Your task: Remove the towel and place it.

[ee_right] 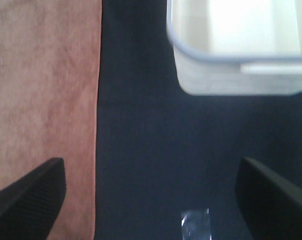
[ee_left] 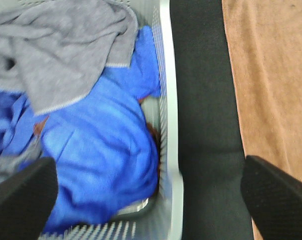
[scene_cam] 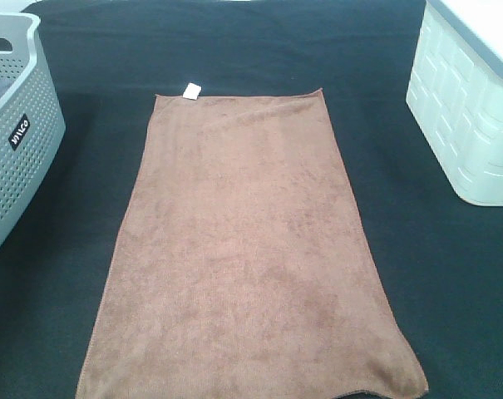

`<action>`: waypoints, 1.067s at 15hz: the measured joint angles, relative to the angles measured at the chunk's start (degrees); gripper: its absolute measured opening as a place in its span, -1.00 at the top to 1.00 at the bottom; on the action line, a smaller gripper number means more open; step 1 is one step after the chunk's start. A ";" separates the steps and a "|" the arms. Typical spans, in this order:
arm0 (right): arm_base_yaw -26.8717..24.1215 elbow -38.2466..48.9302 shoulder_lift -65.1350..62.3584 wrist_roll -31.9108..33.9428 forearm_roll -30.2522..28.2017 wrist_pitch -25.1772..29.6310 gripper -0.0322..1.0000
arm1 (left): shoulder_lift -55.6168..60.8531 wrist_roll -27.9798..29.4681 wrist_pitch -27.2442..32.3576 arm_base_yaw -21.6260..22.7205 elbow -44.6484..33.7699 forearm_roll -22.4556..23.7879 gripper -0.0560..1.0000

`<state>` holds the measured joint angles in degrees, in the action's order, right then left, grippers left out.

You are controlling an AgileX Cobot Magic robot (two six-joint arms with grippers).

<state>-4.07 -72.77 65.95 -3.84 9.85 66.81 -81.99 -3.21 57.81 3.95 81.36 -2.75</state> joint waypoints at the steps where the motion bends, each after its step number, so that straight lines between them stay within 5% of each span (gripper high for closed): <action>1: 0.00 5.67 -6.36 0.00 0.00 -0.46 -0.76 | 5.16 0.52 -0.80 0.00 -4.41 0.40 -0.84; 7: 0.00 30.02 -37.99 -0.57 -0.11 -4.81 -0.76 | 29.85 3.55 -2.92 0.00 -24.75 7.73 -0.84; 16: 0.00 40.34 -54.83 -4.98 0.46 -7.39 -0.76 | 64.63 3.61 -3.55 0.00 -43.20 5.90 -0.83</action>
<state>-4.07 -32.43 11.12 -8.82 10.31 59.42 -17.36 0.40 54.26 3.95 38.16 3.15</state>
